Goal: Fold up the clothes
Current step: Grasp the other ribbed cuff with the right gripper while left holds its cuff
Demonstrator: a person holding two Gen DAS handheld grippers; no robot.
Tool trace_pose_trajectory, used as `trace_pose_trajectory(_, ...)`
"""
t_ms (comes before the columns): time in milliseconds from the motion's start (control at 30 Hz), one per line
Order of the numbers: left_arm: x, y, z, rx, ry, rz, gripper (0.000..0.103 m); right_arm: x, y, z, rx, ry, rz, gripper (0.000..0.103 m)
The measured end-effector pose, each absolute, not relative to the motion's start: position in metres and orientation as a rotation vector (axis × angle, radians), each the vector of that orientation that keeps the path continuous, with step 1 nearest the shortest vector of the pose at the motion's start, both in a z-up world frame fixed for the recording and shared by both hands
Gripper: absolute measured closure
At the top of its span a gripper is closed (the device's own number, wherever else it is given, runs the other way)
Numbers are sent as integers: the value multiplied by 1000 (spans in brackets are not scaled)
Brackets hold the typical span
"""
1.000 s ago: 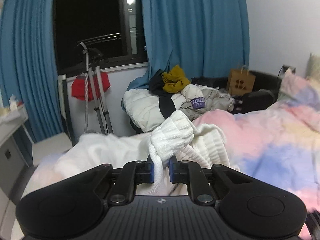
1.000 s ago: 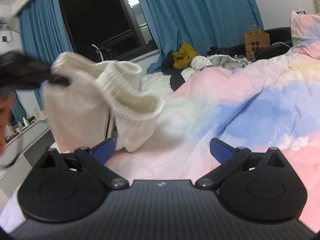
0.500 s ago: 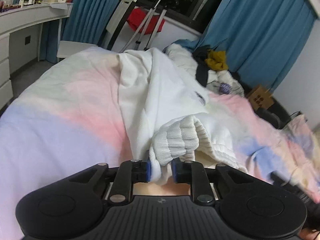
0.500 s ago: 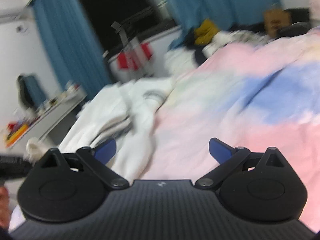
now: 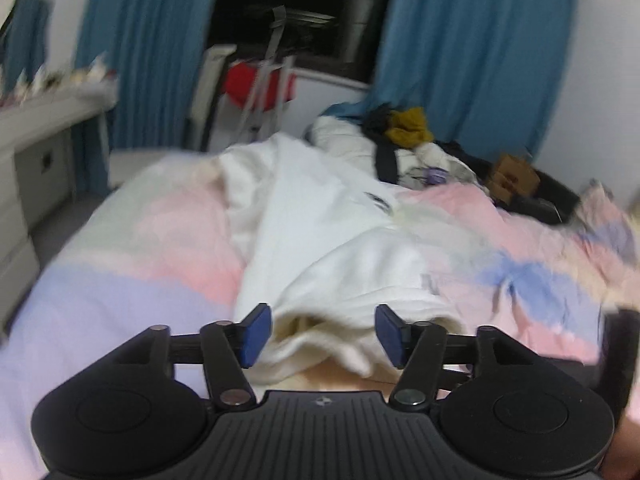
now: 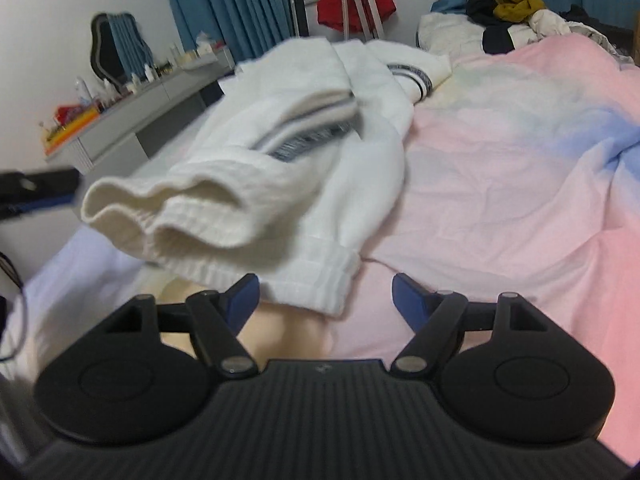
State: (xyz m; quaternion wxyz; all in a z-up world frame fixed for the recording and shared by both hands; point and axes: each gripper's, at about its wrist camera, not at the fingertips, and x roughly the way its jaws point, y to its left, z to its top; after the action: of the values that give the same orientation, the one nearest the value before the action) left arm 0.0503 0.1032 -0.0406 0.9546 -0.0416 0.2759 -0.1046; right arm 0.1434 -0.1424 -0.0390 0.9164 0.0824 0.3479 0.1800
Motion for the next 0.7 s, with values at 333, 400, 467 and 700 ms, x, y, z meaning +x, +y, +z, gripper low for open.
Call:
trace_pose_trajectory(333,68,53,-68,51,527,-200,23,157,-150,-58,396,694,387,57)
trace_pose_trajectory(400,69,49,-68,69,522,-210,23,156,-156,-58,442,699,380,64)
trace_pose_trajectory(467,71,45,-67,87,518,-220,23,156,-159,-57,465,701,376,68)
trace_pose_trajectory(700,6,44,-19,21,489,-177,22,153,-159,-54,451,699,371,68)
